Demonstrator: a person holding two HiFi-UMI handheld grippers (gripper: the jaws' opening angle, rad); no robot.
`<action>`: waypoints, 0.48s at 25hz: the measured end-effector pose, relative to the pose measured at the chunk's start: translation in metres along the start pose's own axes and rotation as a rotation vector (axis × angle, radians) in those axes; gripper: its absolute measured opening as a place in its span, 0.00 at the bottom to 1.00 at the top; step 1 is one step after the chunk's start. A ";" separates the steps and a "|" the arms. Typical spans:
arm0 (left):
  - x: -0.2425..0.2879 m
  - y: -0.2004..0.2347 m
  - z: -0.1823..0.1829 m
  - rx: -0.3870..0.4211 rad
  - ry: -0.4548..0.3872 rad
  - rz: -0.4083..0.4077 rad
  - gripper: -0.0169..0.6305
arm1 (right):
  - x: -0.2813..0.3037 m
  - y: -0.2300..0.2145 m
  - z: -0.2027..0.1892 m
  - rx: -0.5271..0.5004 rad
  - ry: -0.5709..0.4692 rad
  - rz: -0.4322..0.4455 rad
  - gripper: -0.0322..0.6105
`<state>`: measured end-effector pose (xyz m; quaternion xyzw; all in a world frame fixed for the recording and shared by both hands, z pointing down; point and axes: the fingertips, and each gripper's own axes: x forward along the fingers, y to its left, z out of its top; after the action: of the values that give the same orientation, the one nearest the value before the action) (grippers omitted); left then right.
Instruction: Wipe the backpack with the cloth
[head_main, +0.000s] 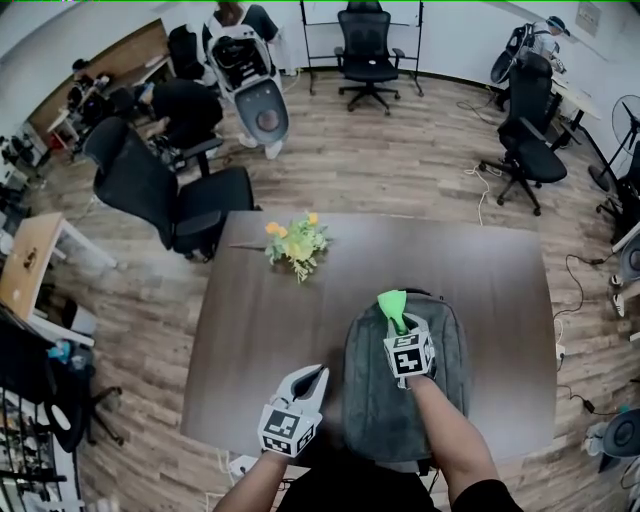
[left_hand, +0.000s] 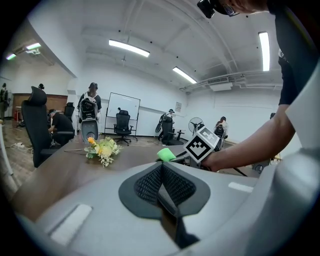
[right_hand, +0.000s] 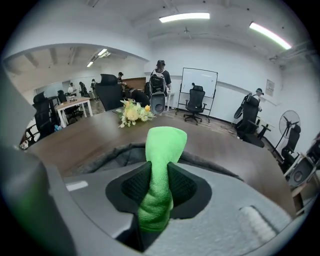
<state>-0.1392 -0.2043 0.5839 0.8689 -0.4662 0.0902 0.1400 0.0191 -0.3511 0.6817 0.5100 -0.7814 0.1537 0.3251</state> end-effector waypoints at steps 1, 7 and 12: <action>0.002 -0.001 0.000 0.003 0.002 -0.005 0.06 | -0.001 -0.006 -0.001 -0.017 0.006 -0.014 0.20; 0.009 -0.005 -0.004 0.009 0.024 -0.005 0.06 | -0.014 -0.050 -0.019 -0.017 0.055 -0.100 0.20; 0.016 -0.011 -0.005 0.019 0.035 -0.029 0.06 | -0.033 -0.082 -0.032 0.016 0.068 -0.159 0.20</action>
<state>-0.1213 -0.2094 0.5912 0.8751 -0.4503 0.1076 0.1411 0.1124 -0.3455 0.6761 0.5675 -0.7257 0.1508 0.3586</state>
